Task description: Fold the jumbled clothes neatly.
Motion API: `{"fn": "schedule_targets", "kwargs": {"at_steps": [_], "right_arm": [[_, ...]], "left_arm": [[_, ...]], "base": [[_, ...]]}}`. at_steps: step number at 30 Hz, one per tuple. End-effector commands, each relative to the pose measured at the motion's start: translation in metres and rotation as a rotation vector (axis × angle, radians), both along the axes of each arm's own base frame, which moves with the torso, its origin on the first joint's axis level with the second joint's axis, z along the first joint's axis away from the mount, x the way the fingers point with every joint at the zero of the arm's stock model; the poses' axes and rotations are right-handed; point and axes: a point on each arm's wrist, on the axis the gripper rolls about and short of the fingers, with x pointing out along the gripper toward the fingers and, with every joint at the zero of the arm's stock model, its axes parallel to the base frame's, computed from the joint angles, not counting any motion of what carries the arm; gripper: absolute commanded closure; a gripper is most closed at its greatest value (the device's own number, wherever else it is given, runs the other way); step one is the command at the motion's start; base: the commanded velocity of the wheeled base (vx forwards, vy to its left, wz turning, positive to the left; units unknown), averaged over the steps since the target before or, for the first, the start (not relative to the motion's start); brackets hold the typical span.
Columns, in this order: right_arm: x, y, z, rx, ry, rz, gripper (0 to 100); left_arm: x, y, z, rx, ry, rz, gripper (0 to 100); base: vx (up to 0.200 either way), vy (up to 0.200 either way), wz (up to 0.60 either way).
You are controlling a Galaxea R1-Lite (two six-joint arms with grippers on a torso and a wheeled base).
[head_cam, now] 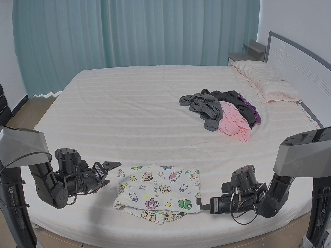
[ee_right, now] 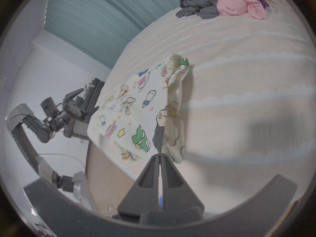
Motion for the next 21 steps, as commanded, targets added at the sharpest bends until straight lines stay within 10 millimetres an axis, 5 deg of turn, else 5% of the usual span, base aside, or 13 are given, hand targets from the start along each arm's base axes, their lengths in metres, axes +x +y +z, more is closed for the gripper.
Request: {"fn": "schedule_targets", "kwargs": {"at_steps": [1, 4, 5, 21], "right_arm": [[0.001, -0.002, 0.002, 0.006, -0.008, -0.003, 100], [0.005, 0.001, -0.006, -0.015, -0.019, 0.007, 100], [0.006, 0.001, -0.007, -0.025, -0.022, 0.005, 0], [0.012, 0.015, -0.025, -0.048, -0.107, 0.091, 0]], "left_arm": [[0.000, 0.000, 0.000, 0.001, -0.002, -0.001, 0], [0.000, 0.000, 0.000, 0.000, -0.003, -0.001, 0], [0.000, 0.000, 0.000, 0.000, -0.003, -0.001, 0], [0.002, -0.001, 0.000, 0.002, -0.007, 0.001, 0]], "base": [[0.000, 0.000, 0.00], [0.000, 0.000, 0.00], [0.000, 0.000, 0.00], [0.000, 0.000, 0.00]]}}
